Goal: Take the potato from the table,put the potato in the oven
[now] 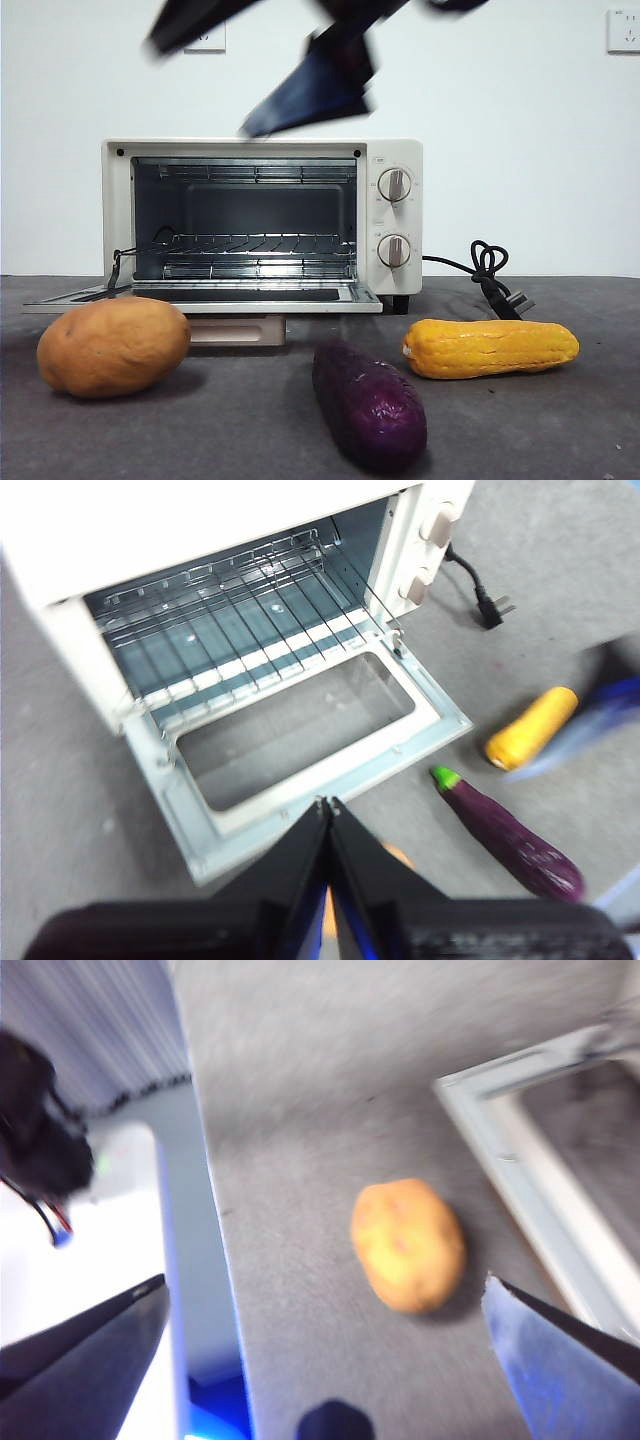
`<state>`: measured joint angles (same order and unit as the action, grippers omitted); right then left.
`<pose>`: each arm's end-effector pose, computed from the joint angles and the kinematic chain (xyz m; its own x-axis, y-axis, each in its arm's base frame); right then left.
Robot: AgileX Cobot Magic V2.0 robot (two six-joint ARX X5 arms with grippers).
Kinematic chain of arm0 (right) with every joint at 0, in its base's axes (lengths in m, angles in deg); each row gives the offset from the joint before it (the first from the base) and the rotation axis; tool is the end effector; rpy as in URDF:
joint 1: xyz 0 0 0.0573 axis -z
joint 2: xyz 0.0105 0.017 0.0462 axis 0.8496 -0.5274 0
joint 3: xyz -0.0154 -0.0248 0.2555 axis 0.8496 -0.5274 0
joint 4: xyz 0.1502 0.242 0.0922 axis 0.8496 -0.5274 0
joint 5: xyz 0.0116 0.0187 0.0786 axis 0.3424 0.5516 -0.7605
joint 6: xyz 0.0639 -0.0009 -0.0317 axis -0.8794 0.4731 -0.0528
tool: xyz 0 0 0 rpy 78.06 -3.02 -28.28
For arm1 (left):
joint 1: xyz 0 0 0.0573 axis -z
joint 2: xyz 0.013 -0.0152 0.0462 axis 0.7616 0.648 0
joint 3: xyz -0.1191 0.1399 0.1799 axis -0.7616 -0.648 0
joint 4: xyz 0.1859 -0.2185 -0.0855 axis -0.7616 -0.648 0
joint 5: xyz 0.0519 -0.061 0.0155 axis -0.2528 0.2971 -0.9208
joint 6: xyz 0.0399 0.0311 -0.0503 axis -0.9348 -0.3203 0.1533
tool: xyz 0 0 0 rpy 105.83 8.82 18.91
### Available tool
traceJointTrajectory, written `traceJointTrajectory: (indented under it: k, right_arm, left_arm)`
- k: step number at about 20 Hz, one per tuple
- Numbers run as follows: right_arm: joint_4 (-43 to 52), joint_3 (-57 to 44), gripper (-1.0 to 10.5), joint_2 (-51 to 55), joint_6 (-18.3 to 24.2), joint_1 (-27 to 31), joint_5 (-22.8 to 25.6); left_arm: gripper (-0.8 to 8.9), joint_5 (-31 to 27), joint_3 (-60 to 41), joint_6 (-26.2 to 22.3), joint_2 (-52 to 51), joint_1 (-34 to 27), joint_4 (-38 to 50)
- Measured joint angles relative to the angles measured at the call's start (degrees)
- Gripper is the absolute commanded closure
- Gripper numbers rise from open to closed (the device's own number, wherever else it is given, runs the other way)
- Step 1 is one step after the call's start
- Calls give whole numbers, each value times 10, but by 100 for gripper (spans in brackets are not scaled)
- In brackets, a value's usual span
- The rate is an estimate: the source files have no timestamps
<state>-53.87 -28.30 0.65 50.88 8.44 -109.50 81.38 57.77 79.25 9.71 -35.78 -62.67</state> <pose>0.2232 0.2984 0.2307 0.1326 0.7897 -0.5990 -0.9690 0.2304 0.0891 0.2108 -0.0661 0.3944 0.6852 -0.4268 -0.5902 0.4772 0.8753 -0.0791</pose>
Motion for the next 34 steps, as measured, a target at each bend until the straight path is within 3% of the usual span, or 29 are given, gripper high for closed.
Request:
traceJointTrajectory:
  k: [6,8,16,24,28,31,34]
  right_arm:
    - [115,0,288,-127,43,-52,38]
    - [154,0,287,-153,50,-63,71]
    - [223,4,291,-230,64,-65,109]
    - [242,5,484,-246,68,-62,139]
    - [243,5,507,-249,68,-53,139]
    - [241,5,641,-257,68,-53,138]
    - [239,5,642,-257,65,-53,137]
  left_arm:
    - [821,-11,0,26,-102,0,-76]
    - [821,-10,0,31,-121,0,-97]
    - [821,-8,0,38,-143,0,-131]
    - [821,39,-1,38,-142,0,-133]
    - [821,52,-1,39,-142,0,-134]
    - [821,52,-1,38,-142,0,-143]
    - [821,52,-1,38,-142,0,-144]
